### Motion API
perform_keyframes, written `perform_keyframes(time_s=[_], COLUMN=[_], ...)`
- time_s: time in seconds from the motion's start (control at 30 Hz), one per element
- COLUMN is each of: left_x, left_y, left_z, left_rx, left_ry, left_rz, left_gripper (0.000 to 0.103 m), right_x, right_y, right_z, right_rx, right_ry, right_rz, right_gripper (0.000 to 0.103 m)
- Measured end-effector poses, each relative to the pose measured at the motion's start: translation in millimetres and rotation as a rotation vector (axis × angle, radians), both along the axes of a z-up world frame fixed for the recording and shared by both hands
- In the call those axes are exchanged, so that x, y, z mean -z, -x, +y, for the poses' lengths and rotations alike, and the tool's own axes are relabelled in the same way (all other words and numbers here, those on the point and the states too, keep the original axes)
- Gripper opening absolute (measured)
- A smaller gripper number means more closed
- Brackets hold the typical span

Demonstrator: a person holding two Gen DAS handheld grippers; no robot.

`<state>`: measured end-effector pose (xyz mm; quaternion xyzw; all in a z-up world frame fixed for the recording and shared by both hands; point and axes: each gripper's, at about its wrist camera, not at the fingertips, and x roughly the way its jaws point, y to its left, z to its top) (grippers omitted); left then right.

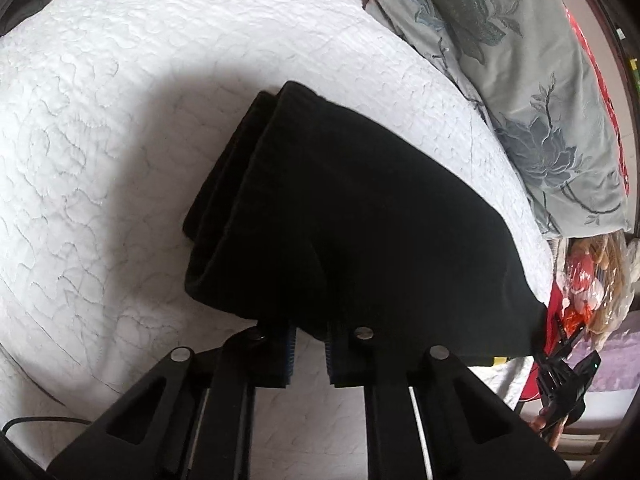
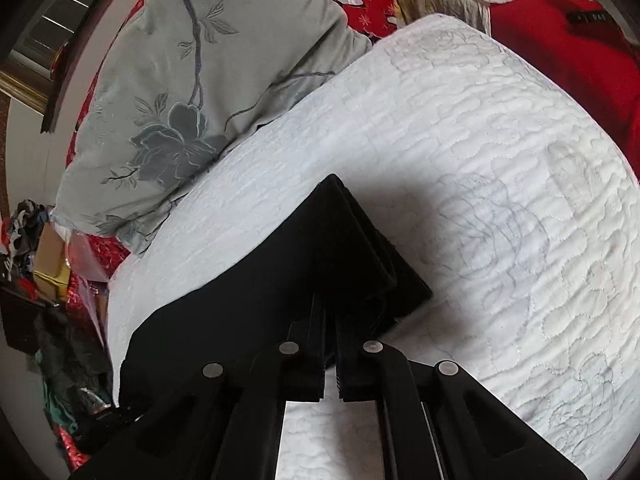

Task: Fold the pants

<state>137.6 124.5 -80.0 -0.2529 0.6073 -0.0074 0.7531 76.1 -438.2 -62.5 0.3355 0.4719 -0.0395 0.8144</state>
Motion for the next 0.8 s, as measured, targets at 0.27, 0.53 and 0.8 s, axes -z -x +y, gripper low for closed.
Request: perform_keyframes(time_s=[0.27,0.53,0.8], left_x=[-8,-28,-27], left_y=[17,37,26], left_z=[6,1,-83], left_rx=[0.009,-0.027,0.061], left_ry=[-0.027,0.184,0.248], left_rz=[0.011,-0.013,0.035], left_gripper=[0.008,0.008,0.008], right_x=[20,7,9], right_y=[-1,4,-3], right_z=[-2,-7,-4], right_rx=[-0.006,-0.008,-0.006], right_ry=[0.025,-0.01,-0.003], right_rz=[0.074,0.027,0.034], right_gripper=[0.004,0.004,0.005])
